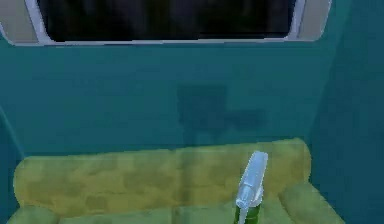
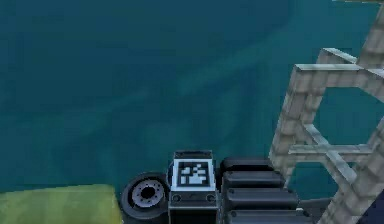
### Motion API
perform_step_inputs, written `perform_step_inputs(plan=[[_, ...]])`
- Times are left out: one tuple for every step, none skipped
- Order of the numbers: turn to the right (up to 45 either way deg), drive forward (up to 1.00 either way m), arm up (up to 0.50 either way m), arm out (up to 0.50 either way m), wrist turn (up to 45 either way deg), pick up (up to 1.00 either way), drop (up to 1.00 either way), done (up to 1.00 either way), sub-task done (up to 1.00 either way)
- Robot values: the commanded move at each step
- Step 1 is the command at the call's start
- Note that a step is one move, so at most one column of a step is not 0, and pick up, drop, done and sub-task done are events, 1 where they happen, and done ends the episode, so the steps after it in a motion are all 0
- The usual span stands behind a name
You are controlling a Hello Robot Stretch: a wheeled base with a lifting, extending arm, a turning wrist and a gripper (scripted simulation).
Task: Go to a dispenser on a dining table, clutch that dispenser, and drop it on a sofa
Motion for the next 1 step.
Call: perform_step_inputs(plan=[[45.0,0.00,0.00,0.00,0.0,0.00,0.00,0.00,0.00]])
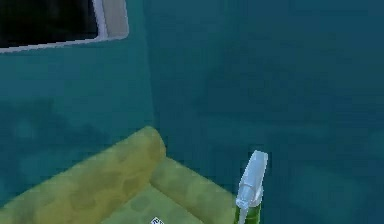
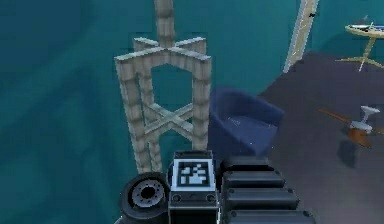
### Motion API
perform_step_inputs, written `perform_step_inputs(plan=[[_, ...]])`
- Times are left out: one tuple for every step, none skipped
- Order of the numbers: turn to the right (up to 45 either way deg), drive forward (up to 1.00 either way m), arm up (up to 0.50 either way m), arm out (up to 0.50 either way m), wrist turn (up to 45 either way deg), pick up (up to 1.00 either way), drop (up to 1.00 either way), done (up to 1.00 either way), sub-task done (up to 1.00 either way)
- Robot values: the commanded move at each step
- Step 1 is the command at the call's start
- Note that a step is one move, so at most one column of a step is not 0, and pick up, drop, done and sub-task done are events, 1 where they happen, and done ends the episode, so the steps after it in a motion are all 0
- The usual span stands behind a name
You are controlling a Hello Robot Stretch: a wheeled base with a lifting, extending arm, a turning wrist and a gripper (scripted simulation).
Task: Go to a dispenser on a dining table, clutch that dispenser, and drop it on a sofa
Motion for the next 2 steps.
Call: perform_step_inputs(plan=[[45.0,0.00,0.00,0.00,0.0,0.00,0.00,0.00,0.00],[3.0,0.00,0.00,0.00,0.0,0.00,0.00,0.00,0.00]])
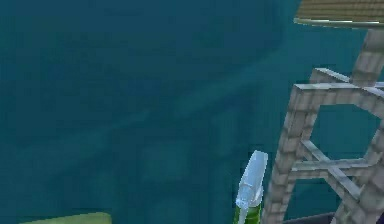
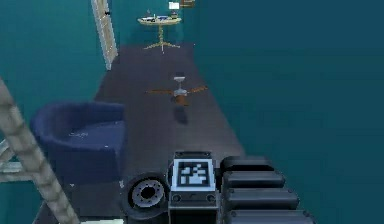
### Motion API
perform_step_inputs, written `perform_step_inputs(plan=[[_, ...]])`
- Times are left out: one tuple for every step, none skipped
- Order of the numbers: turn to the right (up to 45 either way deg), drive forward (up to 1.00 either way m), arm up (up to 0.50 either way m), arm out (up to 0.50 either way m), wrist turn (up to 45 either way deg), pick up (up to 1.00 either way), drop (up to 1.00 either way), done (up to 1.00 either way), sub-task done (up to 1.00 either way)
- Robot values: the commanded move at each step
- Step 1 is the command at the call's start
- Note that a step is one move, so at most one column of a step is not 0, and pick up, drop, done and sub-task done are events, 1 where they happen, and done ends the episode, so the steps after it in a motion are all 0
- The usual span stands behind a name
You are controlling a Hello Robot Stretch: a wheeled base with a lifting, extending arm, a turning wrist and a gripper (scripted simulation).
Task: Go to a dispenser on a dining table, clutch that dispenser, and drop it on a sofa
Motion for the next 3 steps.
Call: perform_step_inputs(plan=[[-45.0,0.00,0.00,0.00,0.0,0.00,0.00,0.00,0.00],[-45.0,0.00,0.00,0.00,0.0,0.00,0.00,0.00,0.00],[-45.0,0.00,0.00,0.00,0.0,0.00,0.00,0.00,0.00]])
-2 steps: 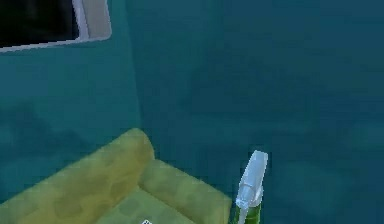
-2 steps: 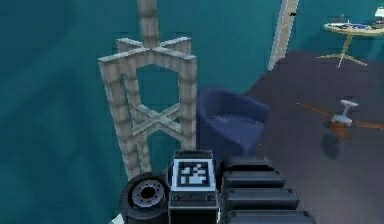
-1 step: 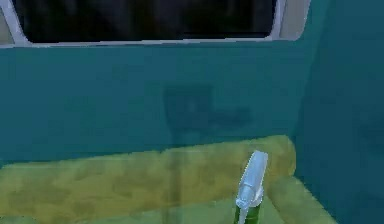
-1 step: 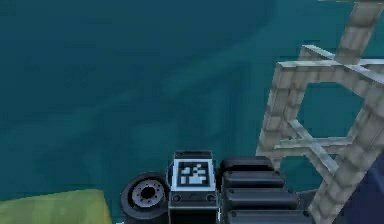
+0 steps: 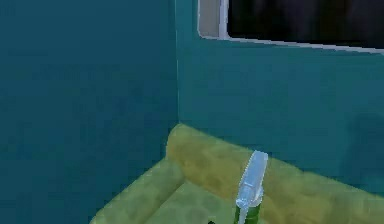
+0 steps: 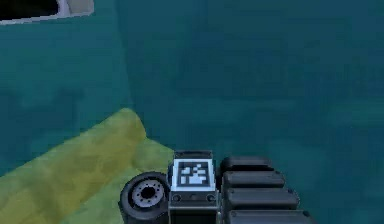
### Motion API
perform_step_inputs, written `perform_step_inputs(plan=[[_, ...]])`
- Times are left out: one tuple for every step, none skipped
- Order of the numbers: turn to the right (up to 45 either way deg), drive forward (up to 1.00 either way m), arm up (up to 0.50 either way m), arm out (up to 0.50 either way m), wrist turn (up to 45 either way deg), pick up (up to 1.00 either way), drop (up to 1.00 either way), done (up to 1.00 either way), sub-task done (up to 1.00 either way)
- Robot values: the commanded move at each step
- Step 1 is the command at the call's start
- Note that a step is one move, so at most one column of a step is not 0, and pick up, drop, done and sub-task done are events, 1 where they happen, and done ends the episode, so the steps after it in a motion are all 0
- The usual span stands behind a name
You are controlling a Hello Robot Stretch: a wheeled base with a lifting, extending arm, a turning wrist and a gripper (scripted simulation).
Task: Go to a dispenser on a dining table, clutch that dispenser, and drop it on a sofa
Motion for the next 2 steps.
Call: perform_step_inputs(plan=[[-45.0,0.00,0.00,0.00,0.0,0.00,0.00,0.00,0.00],[0.0,0.15,0.00,0.00,0.0,0.00,0.00,0.00,0.00]])
